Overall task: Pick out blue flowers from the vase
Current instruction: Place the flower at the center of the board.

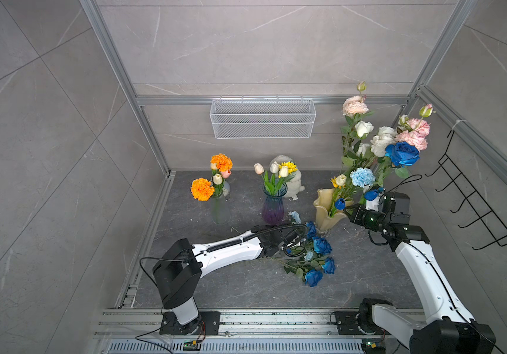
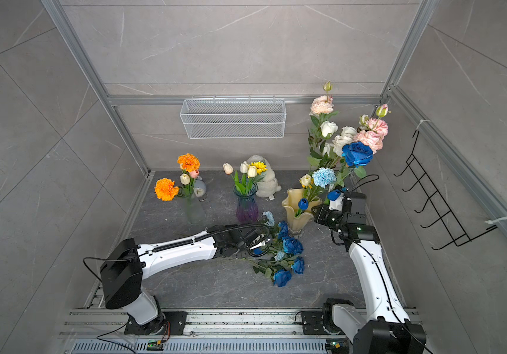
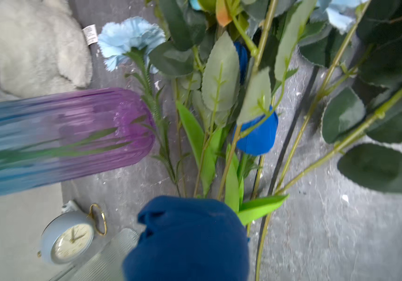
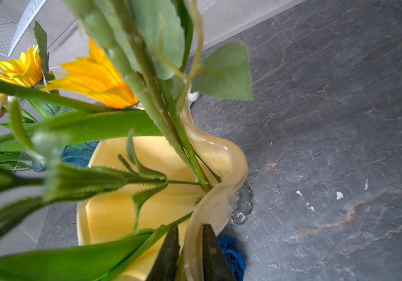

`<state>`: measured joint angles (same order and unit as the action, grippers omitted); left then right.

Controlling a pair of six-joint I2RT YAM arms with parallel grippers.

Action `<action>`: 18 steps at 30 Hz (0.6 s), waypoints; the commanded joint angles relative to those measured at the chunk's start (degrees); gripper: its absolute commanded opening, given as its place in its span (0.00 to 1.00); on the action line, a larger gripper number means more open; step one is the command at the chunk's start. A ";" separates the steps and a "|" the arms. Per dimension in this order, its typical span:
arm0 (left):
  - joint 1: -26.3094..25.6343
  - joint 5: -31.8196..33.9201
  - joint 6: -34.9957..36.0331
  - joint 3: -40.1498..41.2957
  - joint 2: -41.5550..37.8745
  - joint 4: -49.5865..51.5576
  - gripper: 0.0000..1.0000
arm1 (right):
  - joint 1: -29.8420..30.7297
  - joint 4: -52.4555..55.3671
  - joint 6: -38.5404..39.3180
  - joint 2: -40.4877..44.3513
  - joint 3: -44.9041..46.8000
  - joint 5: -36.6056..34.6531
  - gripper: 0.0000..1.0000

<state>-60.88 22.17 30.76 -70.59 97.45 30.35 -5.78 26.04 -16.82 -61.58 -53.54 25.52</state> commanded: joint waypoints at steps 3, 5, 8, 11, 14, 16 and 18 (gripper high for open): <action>-0.13 -1.65 -0.51 -0.90 1.35 -5.29 0.16 | 0.68 2.08 -2.59 3.59 -1.54 4.76 0.10; -0.18 -1.84 -0.79 -0.82 1.59 -5.67 0.23 | 0.68 2.02 -2.93 4.21 -1.56 4.49 0.17; -0.16 -2.07 -1.05 -0.73 1.49 -6.11 0.31 | 0.68 1.52 -3.86 5.18 -1.57 4.05 0.24; -0.13 -2.17 -1.03 -0.22 1.08 -6.98 0.36 | 0.67 1.05 -4.83 6.07 -1.57 3.42 0.29; -0.12 -2.09 -1.21 0.04 0.92 -7.49 0.37 | 0.68 1.12 -5.18 6.71 -1.90 2.75 0.37; -0.14 -1.81 -1.21 0.12 0.89 -7.58 0.37 | 0.68 1.20 -5.24 6.99 -2.07 2.59 0.41; -0.12 -1.45 -1.32 0.19 0.60 -7.91 0.38 | 0.65 1.38 -5.24 7.16 -2.48 2.54 0.44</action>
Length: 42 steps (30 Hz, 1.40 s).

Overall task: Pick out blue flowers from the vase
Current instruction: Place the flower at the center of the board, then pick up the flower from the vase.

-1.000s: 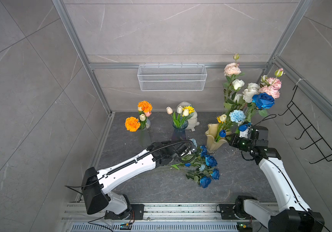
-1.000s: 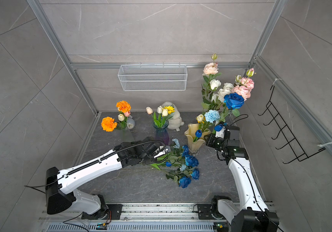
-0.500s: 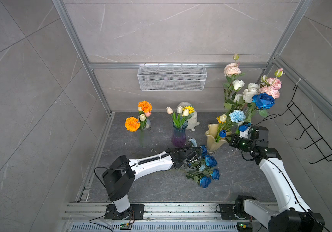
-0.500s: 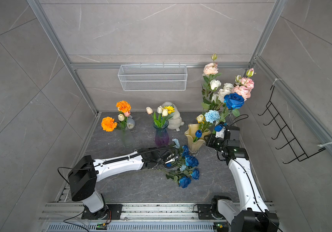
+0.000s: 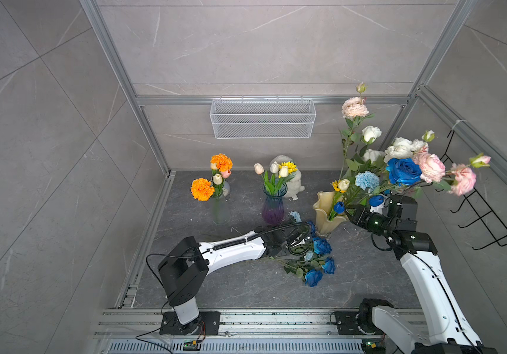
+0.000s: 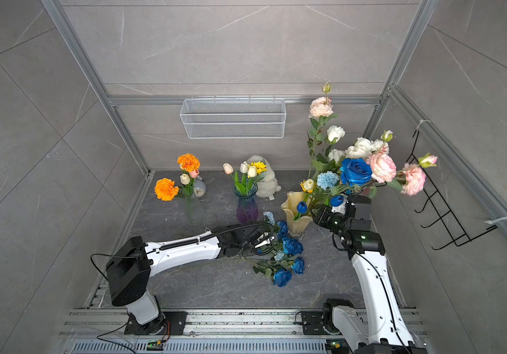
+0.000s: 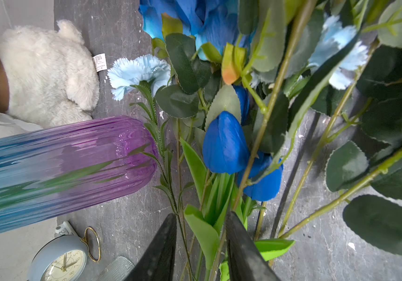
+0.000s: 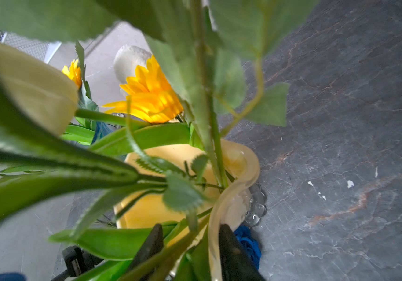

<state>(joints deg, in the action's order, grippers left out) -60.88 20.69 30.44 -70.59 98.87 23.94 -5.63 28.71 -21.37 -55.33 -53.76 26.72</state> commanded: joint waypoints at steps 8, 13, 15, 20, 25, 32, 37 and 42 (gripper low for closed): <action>-0.07 -1.69 -1.56 -4.29 -6.18 -1.80 0.50 | 0.54 -0.31 -0.61 1.21 -2.35 -0.10 0.54; 0.06 -6.95 -2.99 -10.87 -9.12 -3.20 0.60 | 0.51 -1.72 -1.60 0.84 -0.36 -0.15 0.54; 0.06 -9.45 -3.84 -14.45 -8.81 -3.14 0.61 | 0.48 -2.63 -2.20 0.75 0.78 0.02 0.54; 0.05 -16.73 -7.20 -22.03 -6.12 -3.36 0.67 | 0.49 -3.66 -2.46 0.25 2.49 0.02 0.54; 0.14 -25.49 -10.64 -28.27 -2.48 -2.21 0.70 | 0.52 -3.66 -2.27 -0.30 2.56 -0.12 0.54; 0.20 -32.20 -12.76 -32.54 2.65 -0.74 0.71 | 0.53 -4.85 -4.15 -0.84 2.87 0.00 0.54; 0.46 -32.22 -14.11 -32.82 5.15 -3.50 0.71 | 0.55 -5.40 -4.74 -0.61 3.13 0.41 0.54; 0.75 -31.76 -16.20 -35.44 8.25 -6.00 0.70 | 0.47 -4.98 -4.65 0.03 2.94 0.09 0.54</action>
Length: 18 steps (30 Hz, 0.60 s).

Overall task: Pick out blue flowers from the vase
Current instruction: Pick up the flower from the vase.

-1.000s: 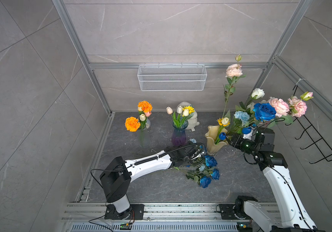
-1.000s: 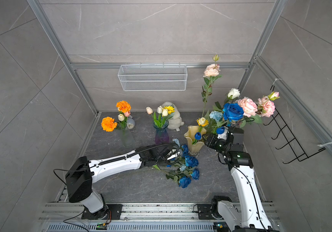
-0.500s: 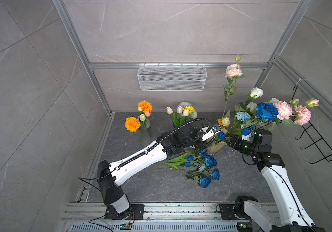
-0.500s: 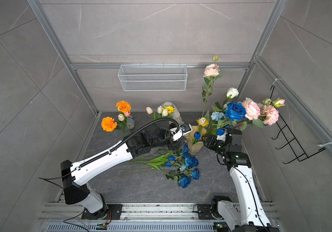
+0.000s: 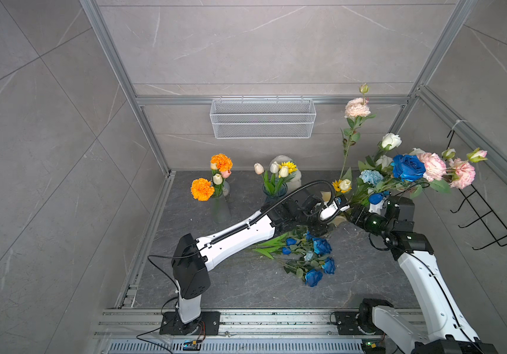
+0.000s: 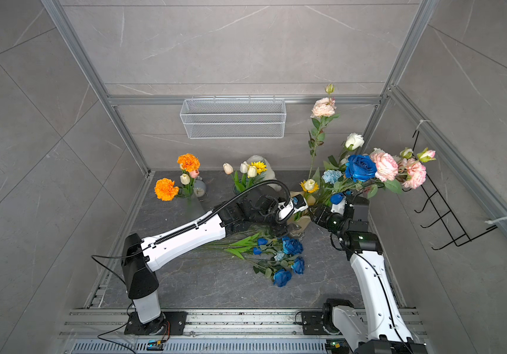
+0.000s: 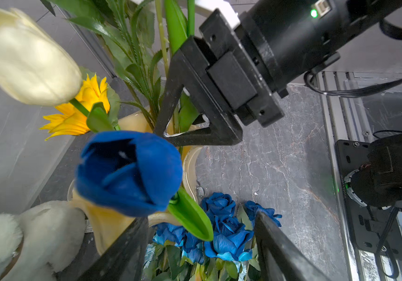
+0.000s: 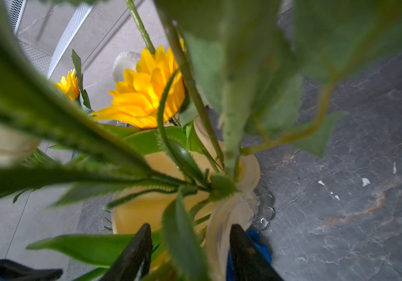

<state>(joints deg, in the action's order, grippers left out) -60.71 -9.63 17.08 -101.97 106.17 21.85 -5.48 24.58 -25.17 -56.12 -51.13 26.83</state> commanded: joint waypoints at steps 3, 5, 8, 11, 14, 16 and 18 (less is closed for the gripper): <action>0.76 0.18 -3.84 -6.09 2.99 -4.68 0.70 | 0.35 -0.65 -0.76 0.75 0.42 -0.35 0.54; 1.07 1.68 -5.11 -6.16 3.77 -6.33 0.70 | 0.31 -0.58 -0.76 0.66 0.58 -0.29 0.53; 1.55 3.31 -6.75 -5.43 4.26 -9.36 0.69 | 0.35 -0.76 -0.69 0.48 0.86 -0.33 0.53; 1.90 4.29 -7.52 -6.21 5.59 -9.72 0.66 | 0.38 -1.10 -0.85 0.48 1.06 -0.36 0.53; 1.90 4.26 -7.92 -5.75 6.15 -11.18 0.61 | 0.38 -1.29 -0.94 0.48 0.99 -0.17 0.53; 1.86 3.87 -8.34 -5.39 6.32 -12.36 0.58 | 0.38 -1.37 -0.94 0.48 0.97 -0.25 0.53; 1.91 3.67 -8.99 -5.09 6.49 -13.55 0.57 | 0.41 -1.53 -1.07 0.48 1.13 -0.17 0.53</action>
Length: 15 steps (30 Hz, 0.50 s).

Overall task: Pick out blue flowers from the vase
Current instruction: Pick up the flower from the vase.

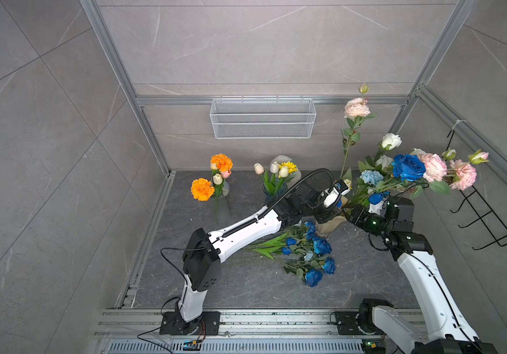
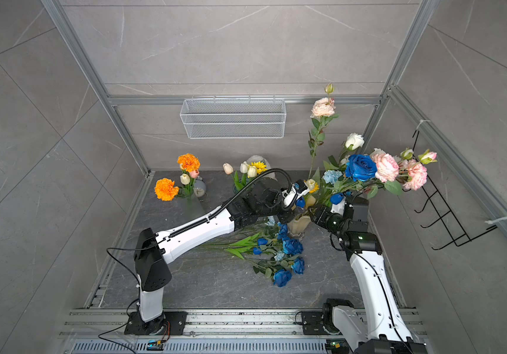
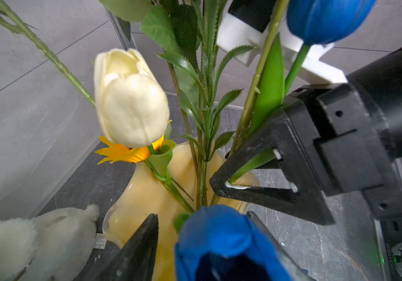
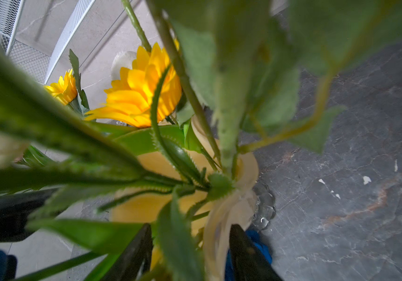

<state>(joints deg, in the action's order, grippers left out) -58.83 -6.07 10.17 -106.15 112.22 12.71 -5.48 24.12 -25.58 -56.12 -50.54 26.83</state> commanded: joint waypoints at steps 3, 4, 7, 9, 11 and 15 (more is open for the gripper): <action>0.03 0.47 -2.68 -0.44 0.71 -5.77 0.52 | 0.31 -1.18 -0.78 0.61 0.70 -0.16 0.53; 0.03 0.79 -2.74 -0.17 0.71 -6.37 0.51 | 0.38 -1.18 -0.78 0.66 0.71 -0.16 0.53; 0.01 1.46 -2.62 1.16 0.37 -9.01 0.38 | 0.37 -1.10 -0.78 0.74 0.71 -0.20 0.53; 0.02 1.89 -2.45 0.82 0.36 -9.55 0.31 | 0.30 -1.09 -0.78 0.83 0.87 -0.27 0.53; 0.00 2.21 -2.40 0.19 0.42 -9.64 0.21 | 0.37 -1.09 -0.87 0.92 0.88 -0.27 0.53; -0.02 2.33 -1.99 -0.16 -0.36 -9.68 0.19 | 0.37 -1.09 -0.78 0.90 1.04 -0.44 0.53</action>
<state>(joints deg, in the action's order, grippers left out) -58.85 -4.49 8.19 -105.25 113.51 6.39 -5.48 23.83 -25.98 -56.12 -50.43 26.83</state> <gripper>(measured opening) 0.191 0.533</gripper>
